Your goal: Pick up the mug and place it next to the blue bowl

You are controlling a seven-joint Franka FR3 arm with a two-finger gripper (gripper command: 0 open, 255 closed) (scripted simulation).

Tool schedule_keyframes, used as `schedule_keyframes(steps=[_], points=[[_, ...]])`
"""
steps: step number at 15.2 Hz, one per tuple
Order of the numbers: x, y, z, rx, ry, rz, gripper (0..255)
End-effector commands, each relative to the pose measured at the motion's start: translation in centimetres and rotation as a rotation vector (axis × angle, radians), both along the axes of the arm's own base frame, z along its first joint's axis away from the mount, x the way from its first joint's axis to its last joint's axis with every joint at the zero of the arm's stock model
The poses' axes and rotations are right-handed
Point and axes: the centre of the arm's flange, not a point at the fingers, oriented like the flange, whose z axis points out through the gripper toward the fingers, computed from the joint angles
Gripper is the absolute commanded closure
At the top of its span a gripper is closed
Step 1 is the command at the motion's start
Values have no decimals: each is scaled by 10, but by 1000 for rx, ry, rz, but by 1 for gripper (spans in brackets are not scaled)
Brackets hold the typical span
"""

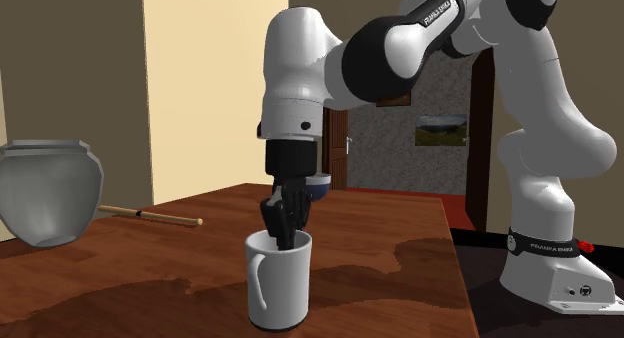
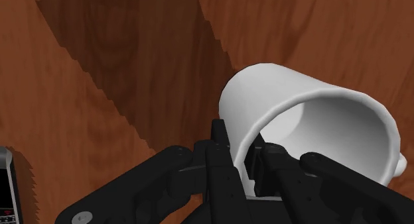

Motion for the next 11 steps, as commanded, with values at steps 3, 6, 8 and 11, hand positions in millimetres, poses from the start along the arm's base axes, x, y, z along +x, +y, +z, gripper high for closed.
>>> schedule_keyframes(steps=[3,6,8,11], points=[[0,0,20,0,0,0,255],[0,0,36,0,0,0,255],[0,0,46,0,0,0,255],[0,0,62,0,0,0,255]])
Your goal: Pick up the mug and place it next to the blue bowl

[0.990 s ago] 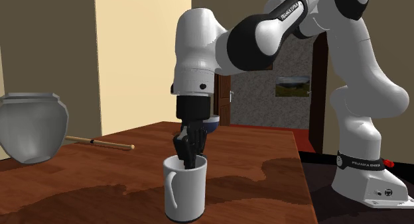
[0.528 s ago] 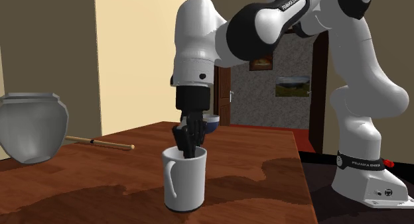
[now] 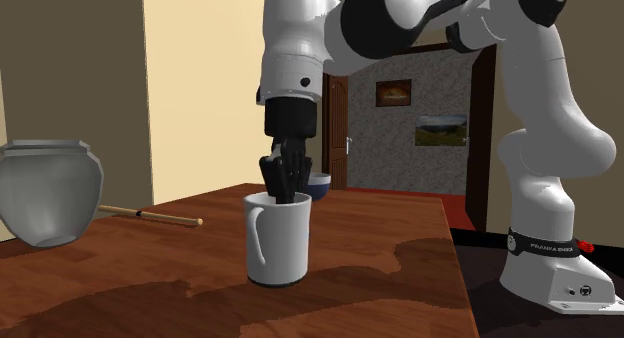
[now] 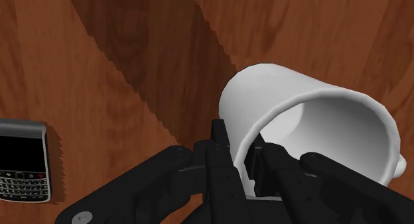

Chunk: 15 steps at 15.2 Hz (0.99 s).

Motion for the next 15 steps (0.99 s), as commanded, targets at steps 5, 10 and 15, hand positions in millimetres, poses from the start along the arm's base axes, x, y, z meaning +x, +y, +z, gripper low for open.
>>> schedule_keyframes(steps=[5,10,15], points=[[-1,0,33,0,0,0,255],[-1,0,59,0,0,0,255],[-1,0,86,0,0,0,255]])
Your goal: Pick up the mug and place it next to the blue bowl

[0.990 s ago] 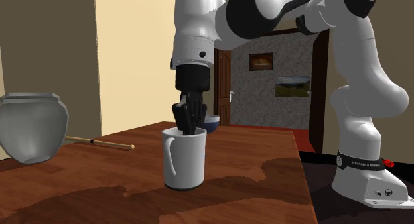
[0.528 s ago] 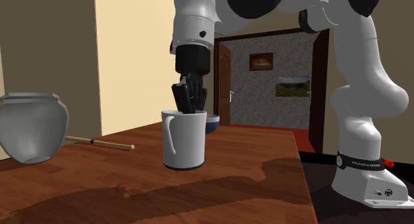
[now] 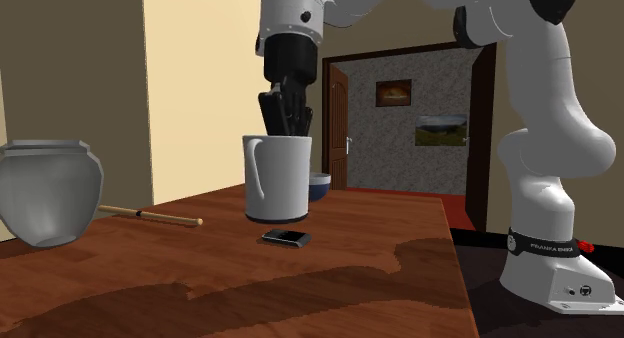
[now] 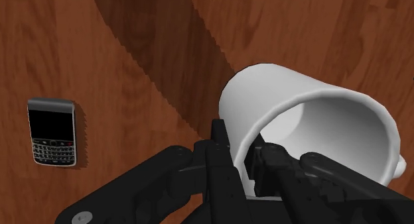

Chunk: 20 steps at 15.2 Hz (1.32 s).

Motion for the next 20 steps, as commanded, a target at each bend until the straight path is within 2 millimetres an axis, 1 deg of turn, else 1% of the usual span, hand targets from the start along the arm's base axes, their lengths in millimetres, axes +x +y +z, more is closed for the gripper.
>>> schedule_keyframes(steps=[1,5,20], points=[[0,-2,11,0,0,0,255],[0,-2,31,0,0,0,255],[-20,-199,32,0,0,0,255]])
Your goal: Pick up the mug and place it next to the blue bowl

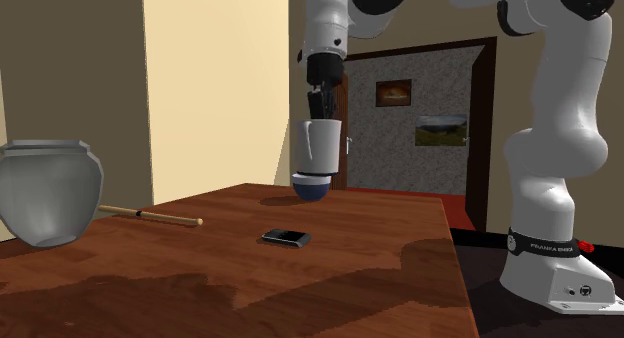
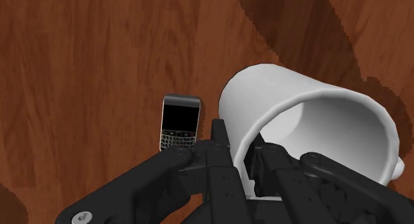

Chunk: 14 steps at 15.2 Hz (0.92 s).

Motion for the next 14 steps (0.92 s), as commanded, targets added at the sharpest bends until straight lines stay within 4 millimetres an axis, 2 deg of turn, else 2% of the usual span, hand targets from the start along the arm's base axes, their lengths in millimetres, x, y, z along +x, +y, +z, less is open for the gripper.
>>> schedule_keyframes(steps=[1,14], points=[[-4,-25,0,1,0,2,255],[-22,-196,0,1,0,2,255]])
